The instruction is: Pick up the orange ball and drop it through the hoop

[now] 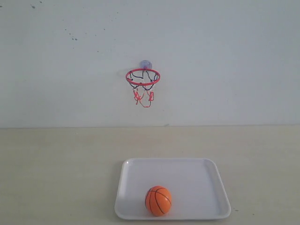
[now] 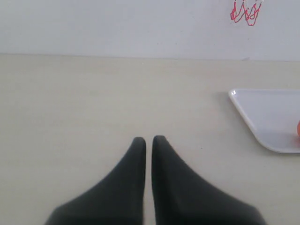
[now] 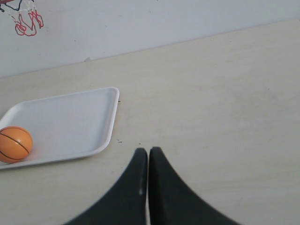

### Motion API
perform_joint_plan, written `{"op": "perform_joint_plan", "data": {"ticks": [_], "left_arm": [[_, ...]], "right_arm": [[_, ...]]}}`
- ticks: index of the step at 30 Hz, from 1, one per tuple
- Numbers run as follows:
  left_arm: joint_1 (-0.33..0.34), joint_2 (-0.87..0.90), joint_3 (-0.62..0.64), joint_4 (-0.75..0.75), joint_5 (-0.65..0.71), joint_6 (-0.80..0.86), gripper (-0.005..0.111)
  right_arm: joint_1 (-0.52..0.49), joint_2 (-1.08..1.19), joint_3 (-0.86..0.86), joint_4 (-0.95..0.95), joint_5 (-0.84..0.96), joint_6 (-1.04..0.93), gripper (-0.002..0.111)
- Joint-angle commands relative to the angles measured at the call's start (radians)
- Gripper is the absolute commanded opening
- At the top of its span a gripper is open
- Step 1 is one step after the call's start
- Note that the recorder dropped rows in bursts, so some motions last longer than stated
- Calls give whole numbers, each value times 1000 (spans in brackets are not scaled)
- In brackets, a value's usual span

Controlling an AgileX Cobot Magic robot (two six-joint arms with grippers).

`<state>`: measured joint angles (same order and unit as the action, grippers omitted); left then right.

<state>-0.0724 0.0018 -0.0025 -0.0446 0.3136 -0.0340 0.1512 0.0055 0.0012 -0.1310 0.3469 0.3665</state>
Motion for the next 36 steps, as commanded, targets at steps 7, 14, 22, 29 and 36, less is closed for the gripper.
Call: {"op": "perform_joint_plan", "data": {"ticks": [7, 14, 22, 29, 36], "left_arm": [[-7, -2, 3, 33, 21, 34, 4], [-7, -2, -108, -126, 34, 134, 4], [-7, -2, -354, -499, 43, 502, 4], [-7, -2, -380, -602, -139, 502, 4], [-7, -2, -370, -647, -198, 392, 4]], "right_arm": [[-3, -5, -1, -8, -12, -8, 0], [-3, -5, -1, -8, -12, -8, 0], [-3, -5, -1, -8, -12, -8, 0], [-3, -5, -1, -8, -12, -8, 0], [-3, -5, -1, -8, -12, -8, 0]]}}
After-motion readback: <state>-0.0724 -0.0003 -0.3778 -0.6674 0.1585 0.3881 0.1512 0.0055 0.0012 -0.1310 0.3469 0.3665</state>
